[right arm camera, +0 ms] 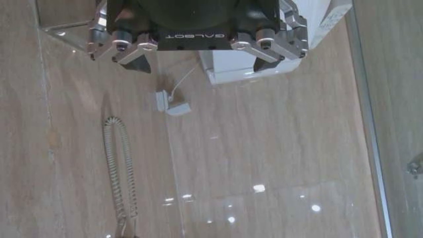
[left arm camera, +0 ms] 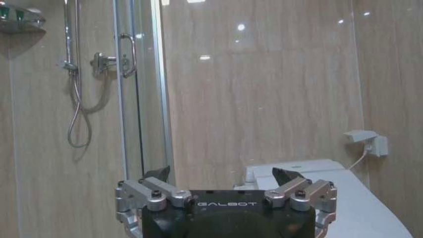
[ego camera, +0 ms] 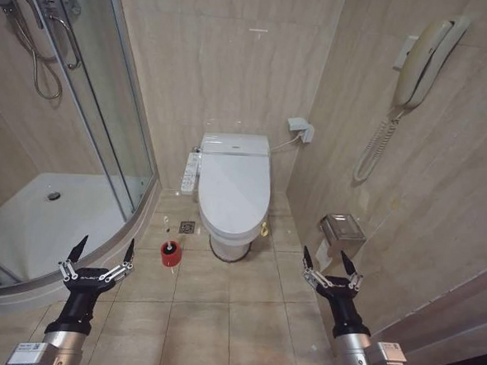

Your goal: Open the toilet lid, clean the toilet bowl with a toilet brush, close the toilet lid, and flush.

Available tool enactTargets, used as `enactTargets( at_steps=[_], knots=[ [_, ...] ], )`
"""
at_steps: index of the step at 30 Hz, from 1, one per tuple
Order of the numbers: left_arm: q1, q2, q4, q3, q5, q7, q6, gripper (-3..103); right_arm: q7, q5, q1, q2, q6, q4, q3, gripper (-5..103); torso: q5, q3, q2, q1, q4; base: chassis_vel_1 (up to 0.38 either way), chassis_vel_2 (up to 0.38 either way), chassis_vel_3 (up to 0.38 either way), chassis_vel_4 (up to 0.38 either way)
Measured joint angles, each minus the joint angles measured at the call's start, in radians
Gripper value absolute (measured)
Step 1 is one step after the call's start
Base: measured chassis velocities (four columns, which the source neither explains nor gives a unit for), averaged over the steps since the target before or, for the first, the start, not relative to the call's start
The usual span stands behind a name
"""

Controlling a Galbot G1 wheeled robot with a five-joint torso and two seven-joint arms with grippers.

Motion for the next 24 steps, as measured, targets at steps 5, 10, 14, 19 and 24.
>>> enactTargets(
  at_steps=[5, 10, 14, 19, 24],
  knots=[
    [0.0, 0.0, 0.0, 0.0, 0.0, 0.0, 0.0, 100, -0.002, -0.002, 0.005, 0.001, 0.0, -0.008, 0.0, 100, 0.0, 0.0, 0.0, 0.0, 0.0, 0.0, 0.0, 0.0, 0.0],
    [0.0, 0.0, 0.0, 0.0, 0.0, 0.0, 0.0, 100, -0.006, -0.003, 0.009, 0.002, 0.0, -0.024, 0.0, 100, 0.0, 0.0, 0.0, 0.0, 0.0, 0.0, 0.0, 0.0, 0.0],
    [0.0, 0.0, 0.0, 0.0, 0.0, 0.0, 0.0, 100, -0.029, -0.003, 0.01, -0.002, 0.004, -0.029, 0.007, 100, 0.0, 0.0, 0.0, 0.0, 0.0, 0.0, 0.0, 0.0, 0.0],
    [0.0, 0.0, 0.0, 0.0, 0.0, 0.0, 0.0, 100, -0.027, 0.005, 0.019, -0.005, 0.004, -0.036, 0.007, 100, 0.0, 0.0, 0.0, 0.0, 0.0, 0.0, 0.0, 0.0, 0.0],
    [0.0, 0.0, 0.0, 0.0, 0.0, 0.0, 0.0, 100, -0.025, 0.011, 0.028, -0.006, 0.007, -0.04, 0.006, 100, 0.0001, 0.0, 0.0, 0.0, 0.0, -0.069, 0.048, 0.073, -0.062]
  ],
)
